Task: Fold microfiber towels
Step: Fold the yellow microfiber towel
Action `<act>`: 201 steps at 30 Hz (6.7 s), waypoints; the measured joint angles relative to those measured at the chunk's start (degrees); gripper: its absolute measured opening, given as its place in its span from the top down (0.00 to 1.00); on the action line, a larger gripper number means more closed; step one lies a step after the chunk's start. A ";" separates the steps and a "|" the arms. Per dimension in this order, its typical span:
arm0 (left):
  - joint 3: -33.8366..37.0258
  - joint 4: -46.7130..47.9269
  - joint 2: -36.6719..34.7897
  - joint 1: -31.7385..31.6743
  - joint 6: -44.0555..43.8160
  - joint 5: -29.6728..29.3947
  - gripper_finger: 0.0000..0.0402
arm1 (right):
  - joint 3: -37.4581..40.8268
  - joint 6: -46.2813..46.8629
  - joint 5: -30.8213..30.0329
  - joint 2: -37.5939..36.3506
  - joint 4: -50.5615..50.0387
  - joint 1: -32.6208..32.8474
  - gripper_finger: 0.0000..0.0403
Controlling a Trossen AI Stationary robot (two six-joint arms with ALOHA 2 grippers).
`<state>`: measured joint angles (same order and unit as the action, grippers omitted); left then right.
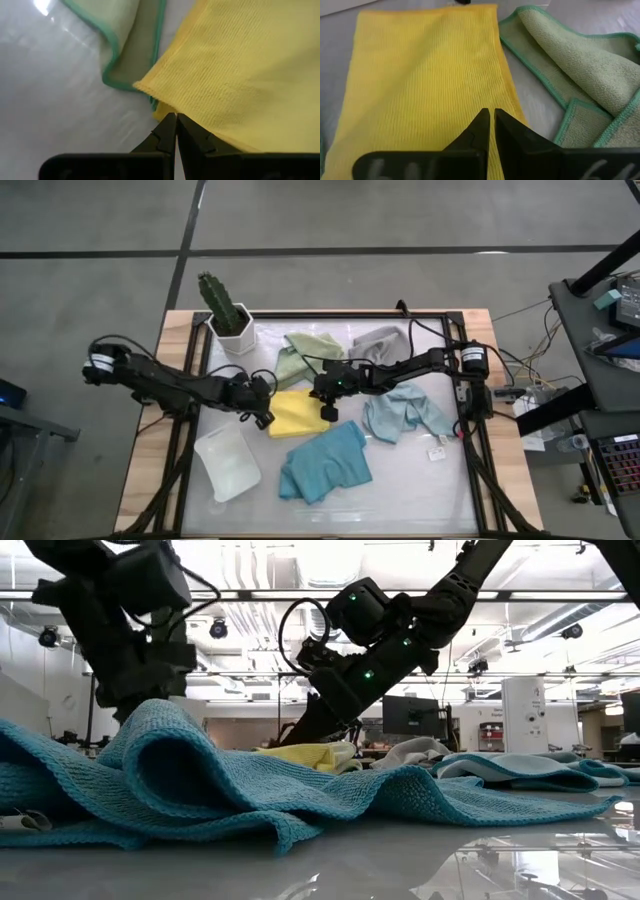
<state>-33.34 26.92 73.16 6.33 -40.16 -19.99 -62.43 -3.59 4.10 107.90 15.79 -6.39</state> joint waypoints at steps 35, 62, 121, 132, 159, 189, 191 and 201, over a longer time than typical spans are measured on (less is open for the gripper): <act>-0.04 -16.86 -4.04 6.11 9.09 3.78 0.96 | 5.27 3.06 0.39 -0.59 16.27 5.17 0.95; -0.32 -16.01 8.18 7.65 7.98 15.02 0.99 | 9.07 2.70 -1.75 3.44 18.73 3.72 0.95; -0.87 -6.63 -2.16 9.26 11.77 11.53 0.99 | 13.00 1.80 4.10 -9.21 5.70 7.09 0.95; 1.41 -6.85 -2.80 3.19 19.33 -4.69 0.99 | 12.96 4.81 -0.72 -6.08 18.68 0.38 0.95; 0.31 -6.69 4.18 -0.31 18.08 -4.98 0.99 | 11.16 10.71 -2.69 -0.86 17.13 -1.16 0.95; 0.22 -7.33 -5.59 0.04 24.02 -5.40 0.99 | 1.22 43.44 9.03 -4.14 -16.87 -0.83 0.48; 0.26 -7.34 -5.59 0.04 24.01 -5.42 0.99 | 1.20 43.61 8.92 -3.69 -16.29 -0.74 0.43; 0.48 -7.48 -5.59 0.07 23.93 -5.42 0.99 | 1.20 44.99 8.97 -0.79 -7.99 -0.09 0.37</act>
<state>-32.86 19.44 67.57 6.39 -16.23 -25.41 -61.23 41.40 13.06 107.11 7.80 -6.48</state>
